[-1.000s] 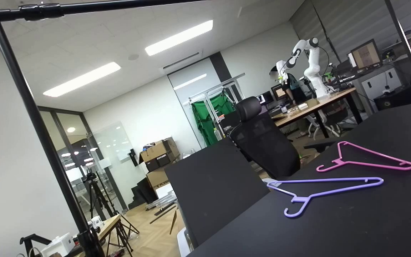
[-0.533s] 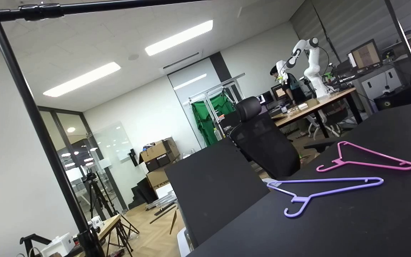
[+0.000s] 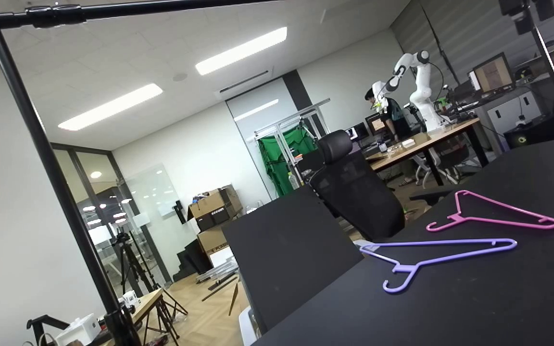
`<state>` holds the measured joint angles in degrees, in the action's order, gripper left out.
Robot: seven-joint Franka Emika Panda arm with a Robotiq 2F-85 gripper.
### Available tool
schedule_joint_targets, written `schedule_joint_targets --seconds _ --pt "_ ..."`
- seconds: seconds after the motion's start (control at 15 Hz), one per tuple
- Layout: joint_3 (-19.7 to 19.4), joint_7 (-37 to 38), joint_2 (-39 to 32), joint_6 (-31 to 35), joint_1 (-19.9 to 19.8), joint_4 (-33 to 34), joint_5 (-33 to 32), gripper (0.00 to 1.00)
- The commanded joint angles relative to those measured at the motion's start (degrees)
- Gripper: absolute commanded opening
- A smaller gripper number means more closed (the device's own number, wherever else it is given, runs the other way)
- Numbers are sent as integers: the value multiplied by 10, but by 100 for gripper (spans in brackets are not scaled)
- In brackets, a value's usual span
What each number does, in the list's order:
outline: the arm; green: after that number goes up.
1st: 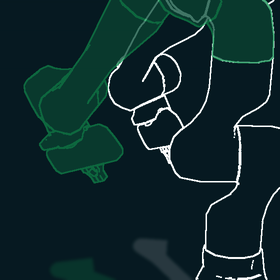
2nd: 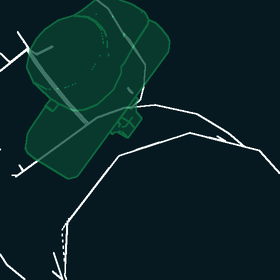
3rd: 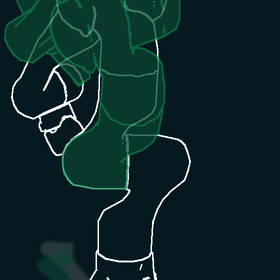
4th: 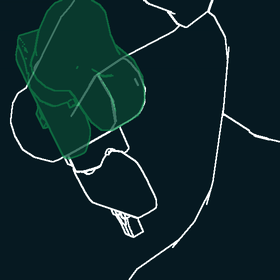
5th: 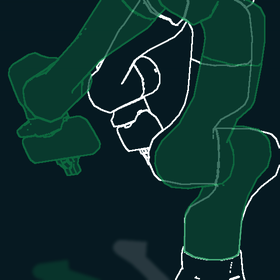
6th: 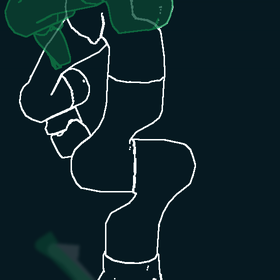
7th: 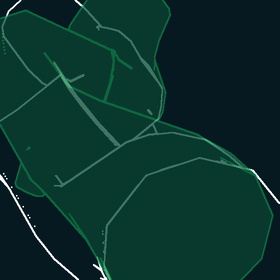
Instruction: Put the pink hanger on the rack
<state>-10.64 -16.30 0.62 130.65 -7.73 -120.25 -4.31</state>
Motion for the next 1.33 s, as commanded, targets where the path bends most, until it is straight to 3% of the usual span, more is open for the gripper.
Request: schedule_joint_targets --seconds 0.0,0.07,0.33,1.27 --pt "8 59 -59 10 -3 60 -5 100" --pt "9 17 -28 22 -6 18 0 100" --pt "11 40 -57 22 -7 44 -1 100" --pt "11 40 -57 21 -7 47 -1 100"
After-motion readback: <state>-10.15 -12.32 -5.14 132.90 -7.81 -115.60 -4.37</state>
